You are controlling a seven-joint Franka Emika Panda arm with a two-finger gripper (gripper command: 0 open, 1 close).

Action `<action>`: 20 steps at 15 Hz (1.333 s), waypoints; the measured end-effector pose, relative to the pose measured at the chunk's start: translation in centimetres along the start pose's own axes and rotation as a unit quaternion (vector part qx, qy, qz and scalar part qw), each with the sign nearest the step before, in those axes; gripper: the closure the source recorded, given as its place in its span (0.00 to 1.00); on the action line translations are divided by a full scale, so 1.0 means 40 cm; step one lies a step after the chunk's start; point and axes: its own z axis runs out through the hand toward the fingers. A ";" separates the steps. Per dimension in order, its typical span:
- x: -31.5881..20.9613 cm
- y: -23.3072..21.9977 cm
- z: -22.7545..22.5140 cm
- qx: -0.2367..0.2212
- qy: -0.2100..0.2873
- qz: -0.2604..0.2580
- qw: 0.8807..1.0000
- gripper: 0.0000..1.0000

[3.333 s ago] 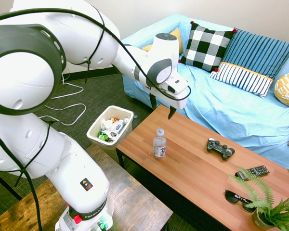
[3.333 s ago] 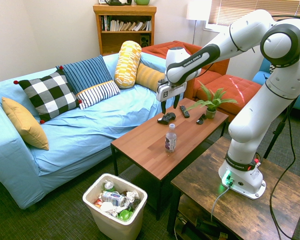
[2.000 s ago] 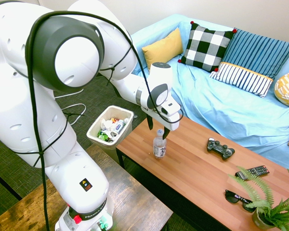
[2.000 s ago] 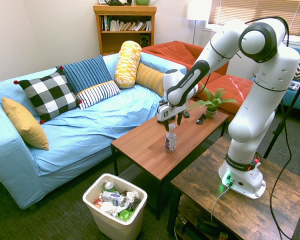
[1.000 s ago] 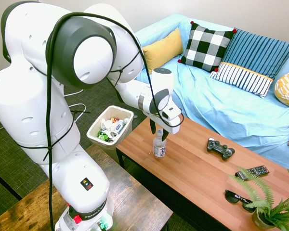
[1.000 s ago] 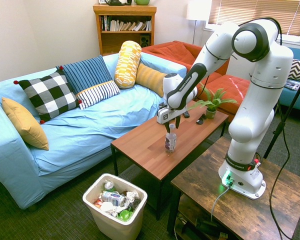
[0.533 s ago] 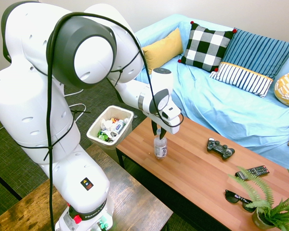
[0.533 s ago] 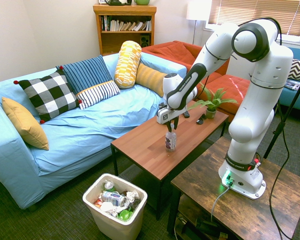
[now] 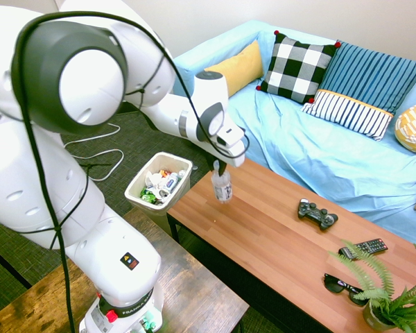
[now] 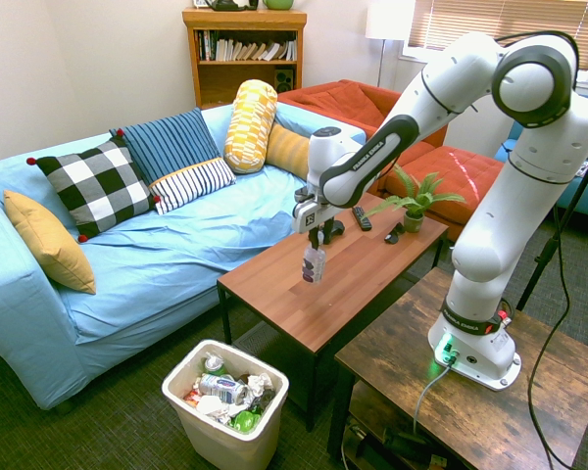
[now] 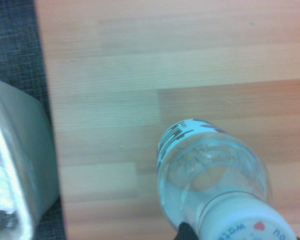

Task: Throw the bottle in the trash bin

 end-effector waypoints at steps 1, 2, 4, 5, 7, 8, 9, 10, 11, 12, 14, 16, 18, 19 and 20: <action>-0.054 -0.038 -0.054 0.012 0.013 -0.013 1.000 1.00; -0.111 -0.080 -0.101 0.024 0.025 -0.026 0.999 1.00; -0.221 -0.166 -0.161 0.038 0.039 -0.050 0.997 1.00; -0.268 -0.208 -0.170 0.041 0.044 -0.062 0.996 1.00; -0.365 -0.287 -0.154 0.035 0.050 -0.085 0.994 1.00; -0.411 -0.322 -0.134 0.030 0.052 -0.097 0.993 1.00; -0.454 -0.354 -0.111 0.025 0.053 -0.109 0.992 1.00; -0.491 -0.380 -0.083 0.019 0.054 -0.117 0.991 1.00; -0.518 -0.403 -0.056 0.014 0.051 -0.124 0.991 1.00; -0.538 -0.424 -0.030 0.009 0.048 -0.130 0.990 1.00; -0.561 -0.457 0.015 0.000 0.042 -0.137 0.990 0.00; -0.570 -0.475 0.038 -0.005 0.038 -0.139 0.990 0.00; -0.571 -0.477 0.047 -0.008 0.039 -0.140 0.989 0.00; -0.572 -0.476 0.050 -0.009 0.040 -0.140 0.989 0.00; -0.574 -0.475 0.054 -0.011 0.040 -0.141 0.989 0.00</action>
